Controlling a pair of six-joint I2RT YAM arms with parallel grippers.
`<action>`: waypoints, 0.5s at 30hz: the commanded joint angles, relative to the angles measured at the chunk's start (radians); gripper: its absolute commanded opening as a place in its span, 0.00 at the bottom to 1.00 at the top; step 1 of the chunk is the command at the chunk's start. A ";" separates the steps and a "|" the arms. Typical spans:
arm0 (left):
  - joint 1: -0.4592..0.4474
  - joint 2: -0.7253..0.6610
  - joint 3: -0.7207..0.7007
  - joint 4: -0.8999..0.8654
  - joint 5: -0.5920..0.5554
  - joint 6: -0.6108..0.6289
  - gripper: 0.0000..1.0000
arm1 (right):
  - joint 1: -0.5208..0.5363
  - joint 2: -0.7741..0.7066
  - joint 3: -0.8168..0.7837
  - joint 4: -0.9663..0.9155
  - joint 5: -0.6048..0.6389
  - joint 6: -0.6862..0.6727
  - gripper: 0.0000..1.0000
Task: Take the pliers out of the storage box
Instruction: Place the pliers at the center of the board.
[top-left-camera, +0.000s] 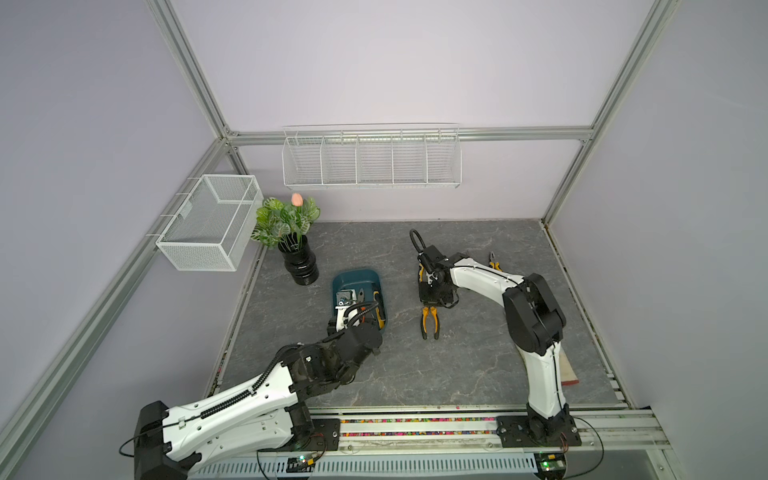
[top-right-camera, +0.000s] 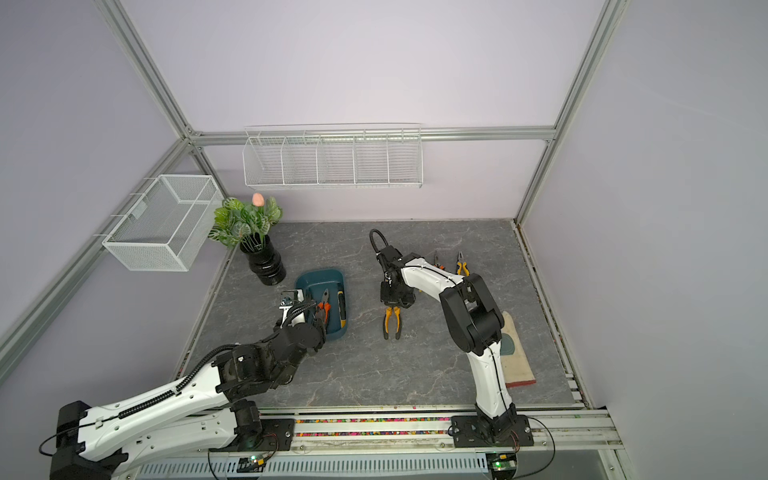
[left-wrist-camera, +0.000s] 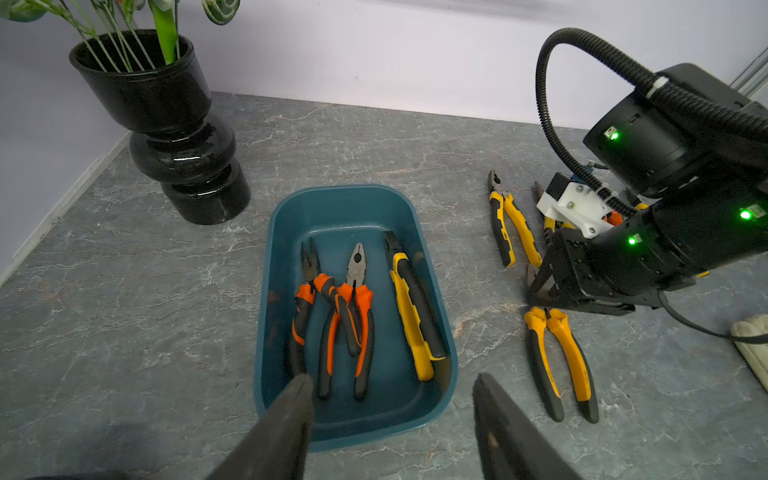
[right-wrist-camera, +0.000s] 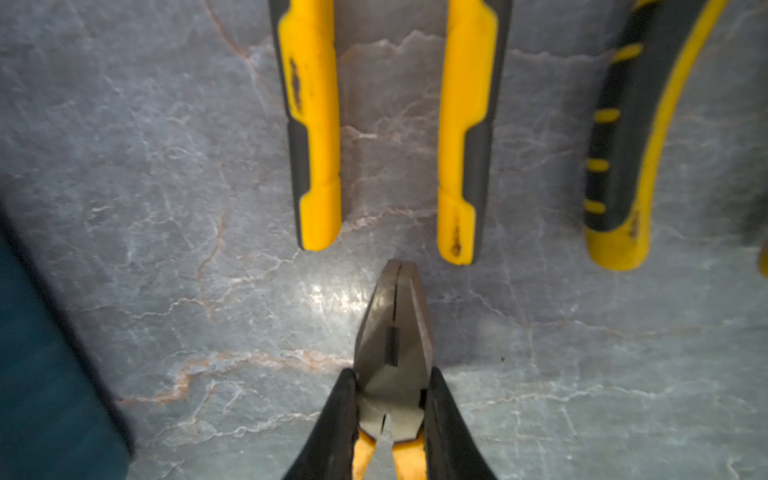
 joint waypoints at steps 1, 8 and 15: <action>0.008 -0.009 -0.014 -0.014 -0.004 -0.013 0.63 | -0.002 0.039 0.002 0.028 -0.021 0.018 0.23; 0.008 -0.010 -0.016 -0.014 0.001 -0.014 0.63 | -0.002 0.038 0.002 0.029 -0.024 0.007 0.43; 0.012 -0.010 -0.017 -0.027 0.001 -0.024 0.63 | 0.006 -0.047 -0.021 0.032 0.011 -0.028 0.65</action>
